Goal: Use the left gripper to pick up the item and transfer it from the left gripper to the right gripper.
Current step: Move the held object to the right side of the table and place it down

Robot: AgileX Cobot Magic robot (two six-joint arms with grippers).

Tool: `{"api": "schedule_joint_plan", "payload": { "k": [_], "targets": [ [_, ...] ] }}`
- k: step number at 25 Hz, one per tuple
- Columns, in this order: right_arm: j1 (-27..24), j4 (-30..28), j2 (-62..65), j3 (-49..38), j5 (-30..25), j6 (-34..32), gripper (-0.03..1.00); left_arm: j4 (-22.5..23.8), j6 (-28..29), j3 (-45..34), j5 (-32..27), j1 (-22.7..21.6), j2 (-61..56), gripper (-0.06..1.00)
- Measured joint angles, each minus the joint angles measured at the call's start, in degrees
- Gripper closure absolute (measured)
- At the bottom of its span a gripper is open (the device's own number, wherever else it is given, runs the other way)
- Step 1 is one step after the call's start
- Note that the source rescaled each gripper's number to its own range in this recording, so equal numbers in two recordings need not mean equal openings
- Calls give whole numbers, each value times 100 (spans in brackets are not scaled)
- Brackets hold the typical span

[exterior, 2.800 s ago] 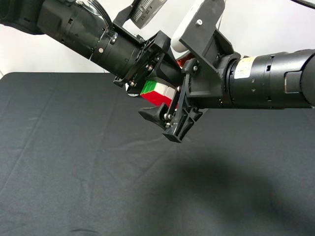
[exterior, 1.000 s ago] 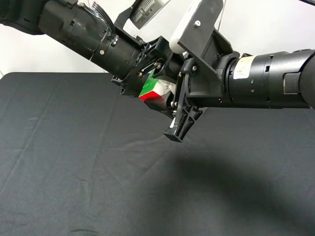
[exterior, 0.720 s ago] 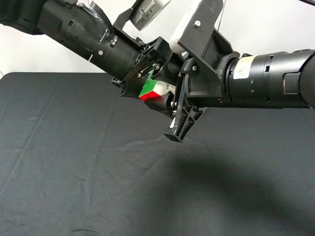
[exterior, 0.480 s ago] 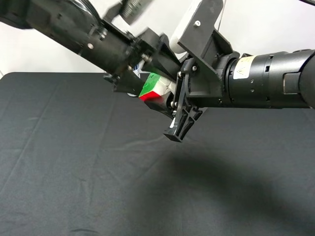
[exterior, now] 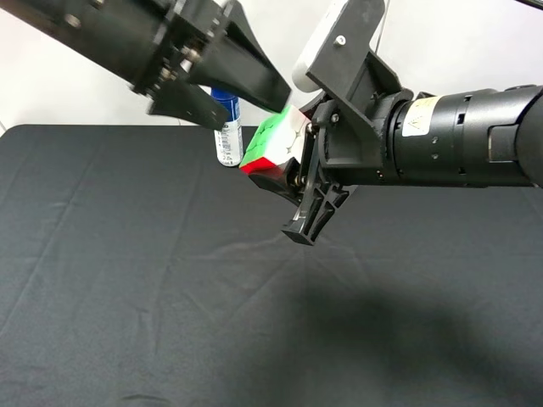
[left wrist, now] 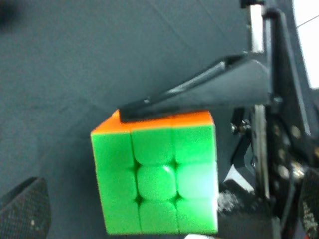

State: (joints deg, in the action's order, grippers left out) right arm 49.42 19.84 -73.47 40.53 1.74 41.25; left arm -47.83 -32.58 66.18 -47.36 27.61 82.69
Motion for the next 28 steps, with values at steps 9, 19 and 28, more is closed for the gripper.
{"api": "schedule_joint_plan", "payload": {
  "k": [9, 19, 28],
  "targets": [
    [0, 0, 0, 0, 0, 0, 92, 2124, 1500, 0, -63, 0, -1439, -6],
    [0, 0, 0, 0, 0, -11, 92, 4287, 3258, 0, -1294, 0, -2698, -6],
    [0, 26, 0, 0, -6, -16, 92, 4537, 3598, -283, -1920, 0, -4130, -6]
  ]
}}
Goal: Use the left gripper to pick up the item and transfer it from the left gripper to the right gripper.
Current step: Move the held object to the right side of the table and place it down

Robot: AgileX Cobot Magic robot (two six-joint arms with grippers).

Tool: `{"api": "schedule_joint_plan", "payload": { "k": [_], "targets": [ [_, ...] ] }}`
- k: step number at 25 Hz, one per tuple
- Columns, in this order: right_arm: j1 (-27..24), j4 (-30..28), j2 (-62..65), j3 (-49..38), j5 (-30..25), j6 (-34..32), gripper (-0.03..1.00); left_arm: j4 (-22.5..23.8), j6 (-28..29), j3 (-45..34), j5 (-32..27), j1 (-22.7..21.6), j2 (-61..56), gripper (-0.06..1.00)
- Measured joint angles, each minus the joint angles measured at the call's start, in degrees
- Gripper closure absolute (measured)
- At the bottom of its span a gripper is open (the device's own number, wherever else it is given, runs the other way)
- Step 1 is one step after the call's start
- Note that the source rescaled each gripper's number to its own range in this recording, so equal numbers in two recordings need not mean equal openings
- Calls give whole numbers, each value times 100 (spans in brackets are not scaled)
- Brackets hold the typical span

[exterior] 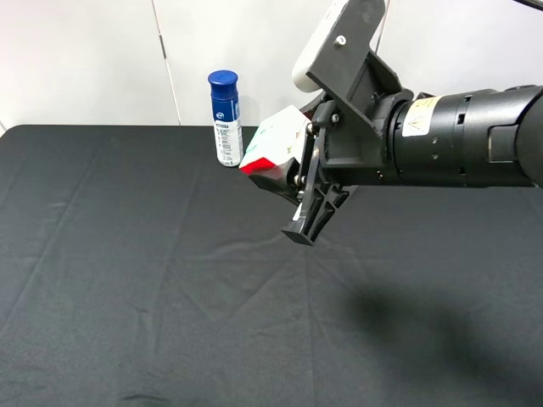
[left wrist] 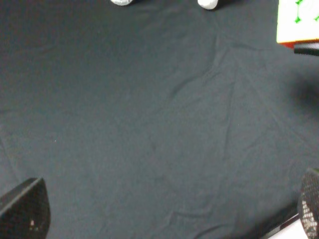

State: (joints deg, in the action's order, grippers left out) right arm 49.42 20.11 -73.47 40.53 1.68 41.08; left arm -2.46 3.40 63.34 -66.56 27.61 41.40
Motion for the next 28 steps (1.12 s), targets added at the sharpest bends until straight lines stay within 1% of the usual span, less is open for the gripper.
{"api": "schedule_joint_plan", "payload": {
  "k": [3, 5, 9, 12, 15, 19, 23, 25, 28],
  "targets": [
    [0, 74, 0, 0, 0, -2, 92, 90, 76, -504, 0, 0, -636, -6],
    [0, 111, 0, 0, 0, -7, 92, 246, 187, -948, 0, 0, -1059, -6],
    [0, 145, 0, 0, 0, -7, 92, 750, 413, -1798, 0, 0, -1928, -6],
    [0, 150, 0, 0, -4, -7, 92, 882, 472, -2337, 0, 0, -2544, -6],
    [0, 150, 0, 0, -11, -14, 92, 927, 503, -2640, 0, 0, -3109, -6],
    [0, 237, 0, 0, -65, -20, 92, 1119, 534, -2772, 5, 0, -3532, -6],
    [0, 277, 0, 0, -115, -20, 92, 1415, 555, -2772, 59, 0, -3644, -6],
    [0, 281, 0, 0, -127, -20, 92, 1491, 578, -2788, 159, 0, -3644, -5],
    [0, 281, 0, 0, -127, -20, 92, 1492, 596, -3217, 277, 0, -3639, -4]
  ]
}}
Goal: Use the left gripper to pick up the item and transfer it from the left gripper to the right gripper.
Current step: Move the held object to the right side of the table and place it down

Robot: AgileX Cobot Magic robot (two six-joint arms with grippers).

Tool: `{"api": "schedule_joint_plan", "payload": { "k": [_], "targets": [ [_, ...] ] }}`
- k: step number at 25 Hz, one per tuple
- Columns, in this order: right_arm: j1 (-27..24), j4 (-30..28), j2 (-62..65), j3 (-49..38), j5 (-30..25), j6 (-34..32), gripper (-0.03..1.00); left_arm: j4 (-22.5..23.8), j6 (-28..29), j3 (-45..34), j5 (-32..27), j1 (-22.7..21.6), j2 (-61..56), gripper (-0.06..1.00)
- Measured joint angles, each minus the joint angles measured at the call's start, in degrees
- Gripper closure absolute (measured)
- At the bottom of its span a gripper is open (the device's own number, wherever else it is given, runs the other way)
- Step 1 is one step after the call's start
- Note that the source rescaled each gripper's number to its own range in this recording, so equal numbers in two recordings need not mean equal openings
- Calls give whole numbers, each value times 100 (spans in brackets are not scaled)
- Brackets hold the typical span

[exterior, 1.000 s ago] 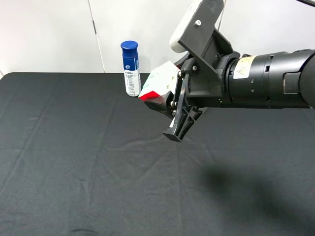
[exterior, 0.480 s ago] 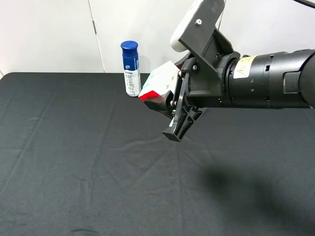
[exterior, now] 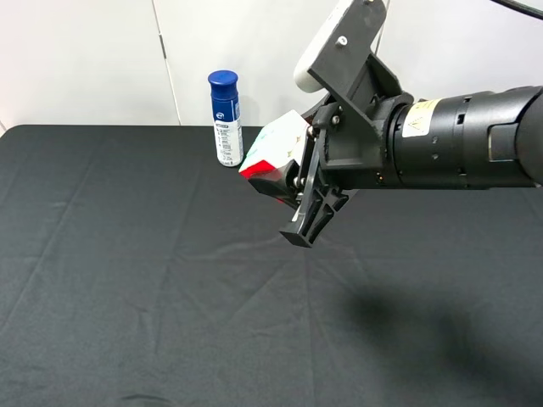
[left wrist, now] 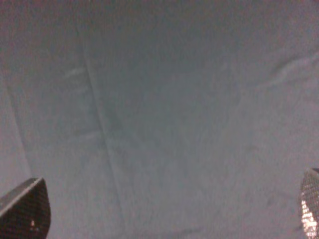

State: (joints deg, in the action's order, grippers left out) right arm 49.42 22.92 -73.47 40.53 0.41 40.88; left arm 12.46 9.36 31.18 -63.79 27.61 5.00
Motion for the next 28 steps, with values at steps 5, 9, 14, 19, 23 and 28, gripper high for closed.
{"api": "schedule_joint_plan", "payload": {
  "k": [5, 9, 14, 19, 23, 28],
  "targets": [
    [0, 0, 0, 0, -2, 0, 92, -311, -111, -277, 274, 0, 0, -4],
    [0, 0, 0, 0, -2, -5, 92, -411, -234, -302, 281, 0, 0, -4],
    [0, 45, 0, 0, -41, -109, 92, -417, -259, -302, 281, 0, 0, -3],
    [0, 63, 0, 0, -95, -592, 92, -423, -259, -302, 281, -94, 0, -3],
    [-101, 65, 0, 0, -231, -1058, 92, -423, -259, -302, 281, -617, 0, -3],
    [-772, 77, 0, 0, -791, -1506, 92, -423, -263, -302, 281, -1444, 0, -3]
  ]
}}
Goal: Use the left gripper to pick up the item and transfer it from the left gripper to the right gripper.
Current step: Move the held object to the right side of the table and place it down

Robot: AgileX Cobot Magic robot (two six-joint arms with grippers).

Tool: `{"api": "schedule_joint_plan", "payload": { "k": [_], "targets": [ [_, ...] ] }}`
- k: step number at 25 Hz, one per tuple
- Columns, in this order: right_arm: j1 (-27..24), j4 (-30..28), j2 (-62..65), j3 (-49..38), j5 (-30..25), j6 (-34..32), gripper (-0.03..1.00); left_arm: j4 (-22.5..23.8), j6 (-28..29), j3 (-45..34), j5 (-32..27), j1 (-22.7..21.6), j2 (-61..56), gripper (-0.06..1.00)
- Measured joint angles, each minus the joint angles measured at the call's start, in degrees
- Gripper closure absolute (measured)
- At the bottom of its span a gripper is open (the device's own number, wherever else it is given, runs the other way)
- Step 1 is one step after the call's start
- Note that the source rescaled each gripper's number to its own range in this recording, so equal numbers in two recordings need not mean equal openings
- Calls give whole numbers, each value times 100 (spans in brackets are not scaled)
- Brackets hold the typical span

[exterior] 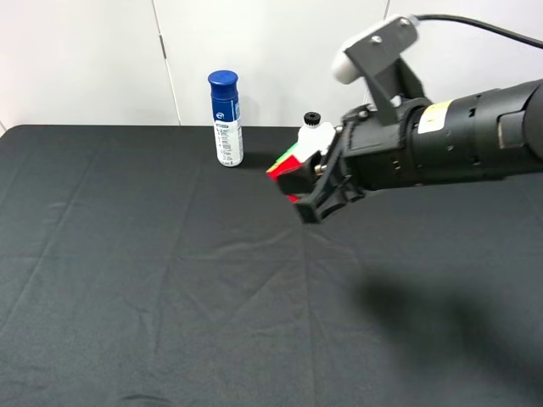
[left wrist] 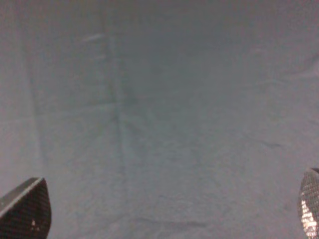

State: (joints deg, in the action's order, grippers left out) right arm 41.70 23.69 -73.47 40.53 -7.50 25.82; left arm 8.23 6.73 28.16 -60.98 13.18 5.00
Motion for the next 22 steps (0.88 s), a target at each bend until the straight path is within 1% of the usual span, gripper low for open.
{"api": "schedule_joint_plan", "payload": {
  "k": [5, 11, 14, 17, 22],
  "targets": [
    [-862, -18, -69, 0, -634, -62, 92, 0, 0, 0, 0, -823, 0, -3],
    [-1682, -49, -472, 12, -1236, -81, 92, 0, -6, 0, 0, -1457, 0, -3],
    [-2015, -128, -756, 175, -1609, -87, 92, 0, -6, 0, 0, -1605, -34, -3],
    [-2273, -315, -1079, 547, -1969, -187, 92, 0, -6, 0, 0, -1623, -265, -3],
    [-2631, -889, -1604, 1060, -2162, -607, 92, 0, -11, 0, -3, -1623, -534, -3]
  ]
}}
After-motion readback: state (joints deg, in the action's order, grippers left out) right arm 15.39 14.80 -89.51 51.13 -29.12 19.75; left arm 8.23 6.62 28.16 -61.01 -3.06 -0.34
